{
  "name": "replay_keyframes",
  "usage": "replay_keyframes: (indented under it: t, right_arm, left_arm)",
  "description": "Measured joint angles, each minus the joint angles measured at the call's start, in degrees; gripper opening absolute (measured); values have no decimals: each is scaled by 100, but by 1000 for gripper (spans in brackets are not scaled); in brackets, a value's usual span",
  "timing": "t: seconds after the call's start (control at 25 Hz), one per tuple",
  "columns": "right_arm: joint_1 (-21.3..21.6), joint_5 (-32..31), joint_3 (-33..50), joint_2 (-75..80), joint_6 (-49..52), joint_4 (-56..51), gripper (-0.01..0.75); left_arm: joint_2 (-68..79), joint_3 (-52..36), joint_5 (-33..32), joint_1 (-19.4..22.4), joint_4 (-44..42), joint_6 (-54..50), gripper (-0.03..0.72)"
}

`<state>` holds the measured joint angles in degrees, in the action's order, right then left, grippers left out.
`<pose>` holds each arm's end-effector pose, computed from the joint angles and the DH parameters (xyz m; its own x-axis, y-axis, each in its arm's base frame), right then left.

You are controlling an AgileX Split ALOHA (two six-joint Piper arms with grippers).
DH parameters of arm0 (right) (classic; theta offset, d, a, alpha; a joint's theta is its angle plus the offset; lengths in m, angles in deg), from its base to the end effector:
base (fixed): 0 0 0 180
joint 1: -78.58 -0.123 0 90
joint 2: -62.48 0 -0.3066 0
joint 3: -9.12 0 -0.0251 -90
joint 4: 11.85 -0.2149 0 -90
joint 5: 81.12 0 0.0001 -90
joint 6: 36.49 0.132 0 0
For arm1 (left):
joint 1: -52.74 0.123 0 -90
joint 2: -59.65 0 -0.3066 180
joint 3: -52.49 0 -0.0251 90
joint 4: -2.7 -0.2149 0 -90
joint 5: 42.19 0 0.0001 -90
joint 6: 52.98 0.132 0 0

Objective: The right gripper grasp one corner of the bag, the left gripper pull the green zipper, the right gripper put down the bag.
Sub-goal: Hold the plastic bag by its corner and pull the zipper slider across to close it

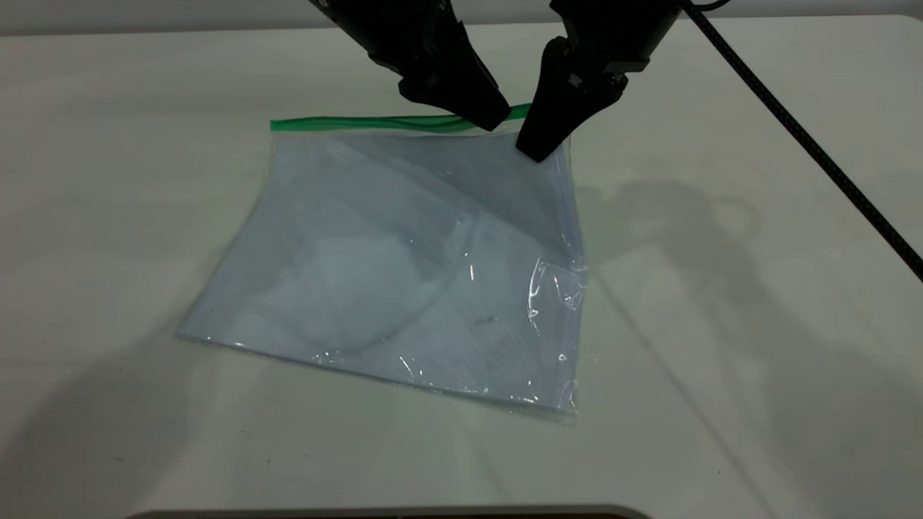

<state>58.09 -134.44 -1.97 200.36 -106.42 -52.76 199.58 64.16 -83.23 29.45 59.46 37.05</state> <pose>0.3782 0.2154 0.1088 -0.4370 -0.7778 -0.4518 -0.8963 0.3342 0.2915 0.4008 -0.2515 0.1081 -0.2585 0.7084 -0.6568 0.9583 0.2740 -0.0816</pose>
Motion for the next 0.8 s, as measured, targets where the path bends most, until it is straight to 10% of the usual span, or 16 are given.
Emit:
replay_keyframes:
  t: [0.32,0.8]
  right_arm:
    - [0,0,0,0,-12,12,33]
    - [9,0,0,-79,-16,64,33]
  left_arm:
    - [41,0,-18,0,148,127,431]
    - [41,0,-36,0,189,270,142]
